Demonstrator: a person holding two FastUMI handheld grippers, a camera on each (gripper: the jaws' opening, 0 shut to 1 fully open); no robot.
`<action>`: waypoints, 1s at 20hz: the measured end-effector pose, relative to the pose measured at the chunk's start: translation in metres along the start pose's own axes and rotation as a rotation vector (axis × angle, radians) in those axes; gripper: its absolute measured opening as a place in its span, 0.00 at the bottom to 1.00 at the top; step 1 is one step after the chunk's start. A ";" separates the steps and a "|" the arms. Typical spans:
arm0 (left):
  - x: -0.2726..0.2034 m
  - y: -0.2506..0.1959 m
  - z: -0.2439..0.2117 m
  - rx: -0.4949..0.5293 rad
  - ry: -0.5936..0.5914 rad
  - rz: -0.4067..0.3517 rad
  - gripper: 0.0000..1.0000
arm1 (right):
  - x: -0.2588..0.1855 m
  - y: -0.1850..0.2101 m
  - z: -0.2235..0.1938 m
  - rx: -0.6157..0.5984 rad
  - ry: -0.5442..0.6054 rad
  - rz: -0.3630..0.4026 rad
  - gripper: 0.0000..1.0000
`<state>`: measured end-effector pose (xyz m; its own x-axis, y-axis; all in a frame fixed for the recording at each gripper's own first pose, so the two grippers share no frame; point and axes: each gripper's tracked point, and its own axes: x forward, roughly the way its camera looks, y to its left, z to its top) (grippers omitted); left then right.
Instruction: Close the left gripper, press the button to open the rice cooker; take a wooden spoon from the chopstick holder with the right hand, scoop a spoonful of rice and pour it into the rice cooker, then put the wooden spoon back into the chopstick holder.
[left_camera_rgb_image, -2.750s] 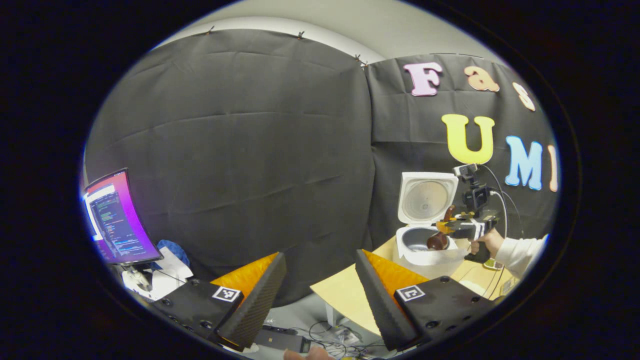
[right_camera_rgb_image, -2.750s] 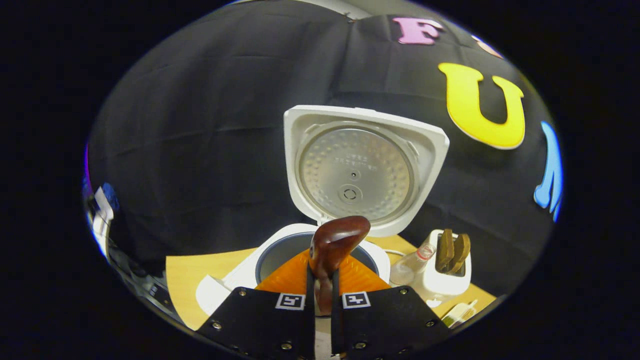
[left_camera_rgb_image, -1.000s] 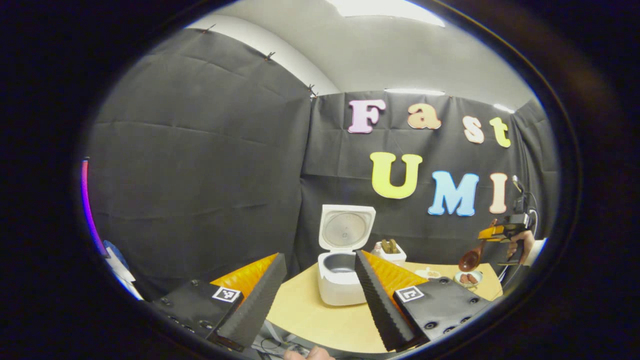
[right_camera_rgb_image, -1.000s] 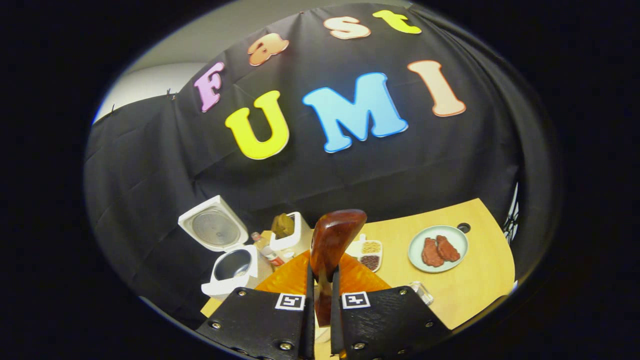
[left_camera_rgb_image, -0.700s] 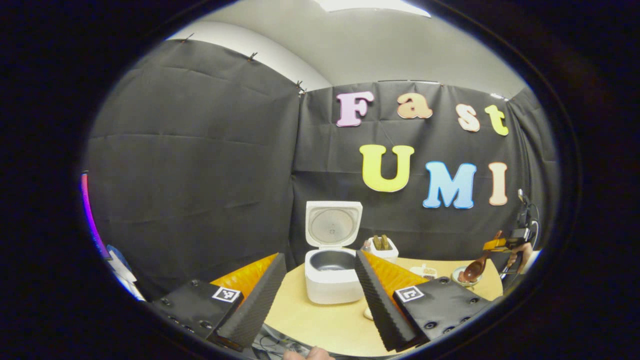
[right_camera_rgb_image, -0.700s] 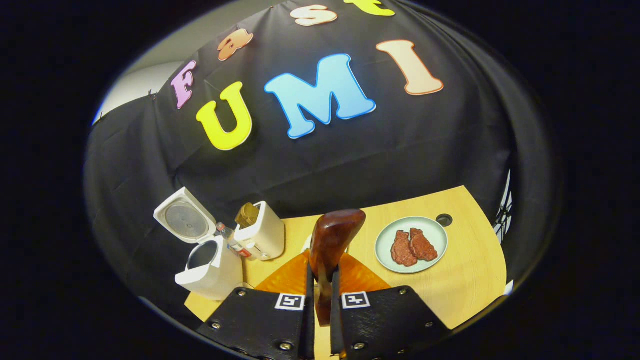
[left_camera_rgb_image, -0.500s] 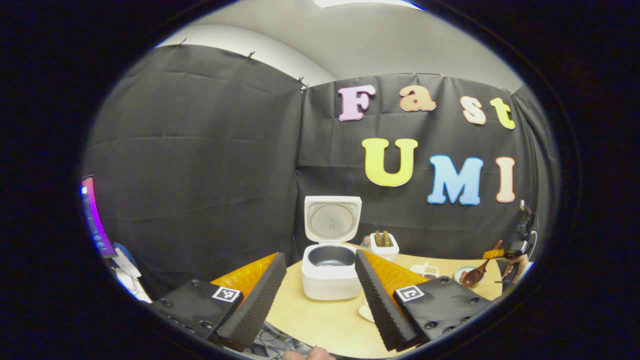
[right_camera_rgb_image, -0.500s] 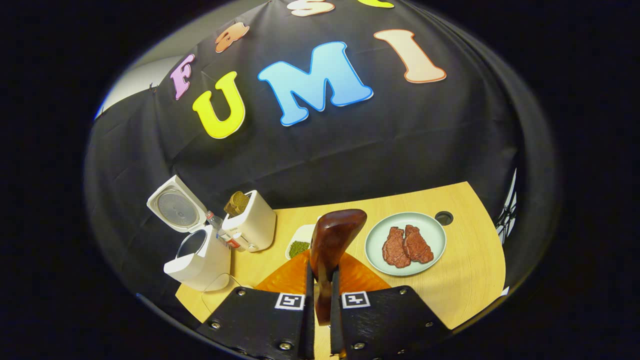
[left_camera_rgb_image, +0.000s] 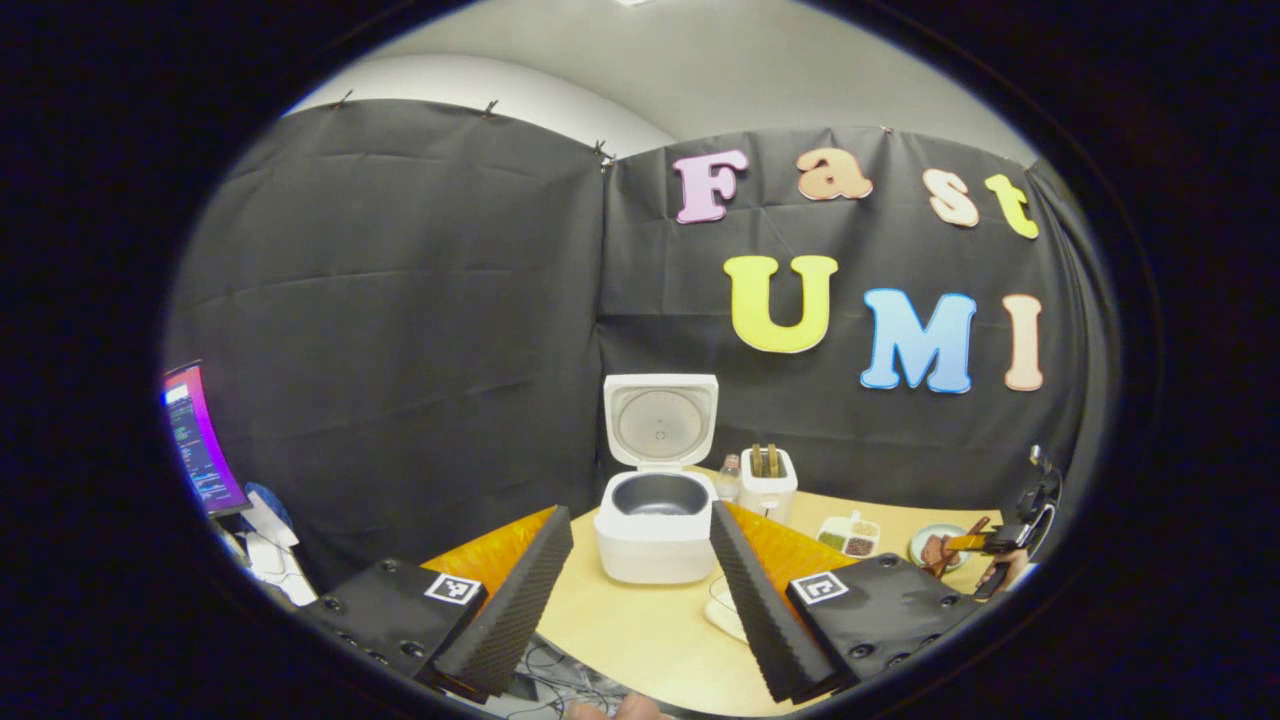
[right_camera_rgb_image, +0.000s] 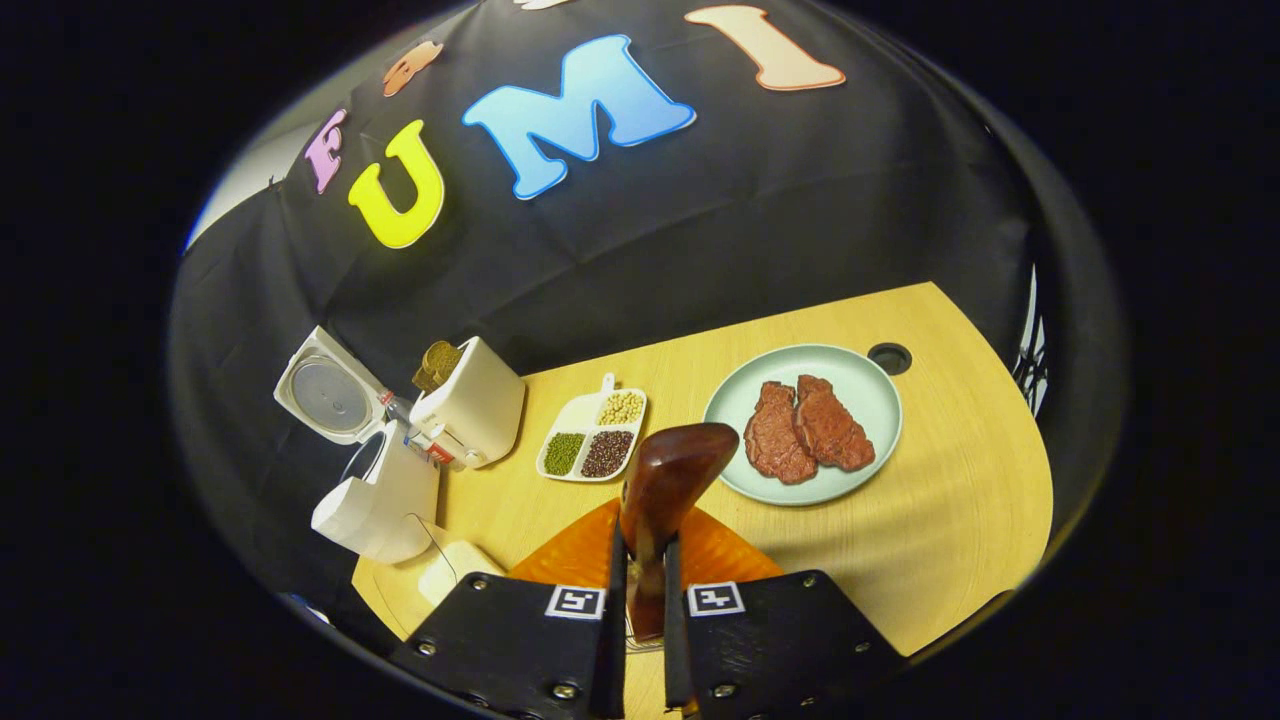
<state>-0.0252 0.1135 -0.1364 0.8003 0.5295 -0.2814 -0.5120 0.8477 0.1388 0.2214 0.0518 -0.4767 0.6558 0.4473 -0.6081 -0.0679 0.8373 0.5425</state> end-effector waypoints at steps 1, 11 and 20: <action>0.003 -0.003 0.002 0.005 -0.003 -0.002 0.94 | 0.000 -0.001 -0.007 0.007 0.020 0.004 0.16; 0.031 -0.042 0.017 0.004 -0.030 -0.090 0.94 | -0.029 -0.018 -0.003 0.103 -0.003 0.020 0.33; 0.086 -0.045 0.043 0.017 -0.103 -0.214 0.94 | -0.085 -0.022 0.002 0.019 -0.126 -0.150 0.98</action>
<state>0.0806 0.1225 -0.1257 0.9182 0.3374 -0.2075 -0.3225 0.9410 0.1029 0.1684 -0.0055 -0.4363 0.7466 0.2736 -0.6064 0.0517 0.8849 0.4629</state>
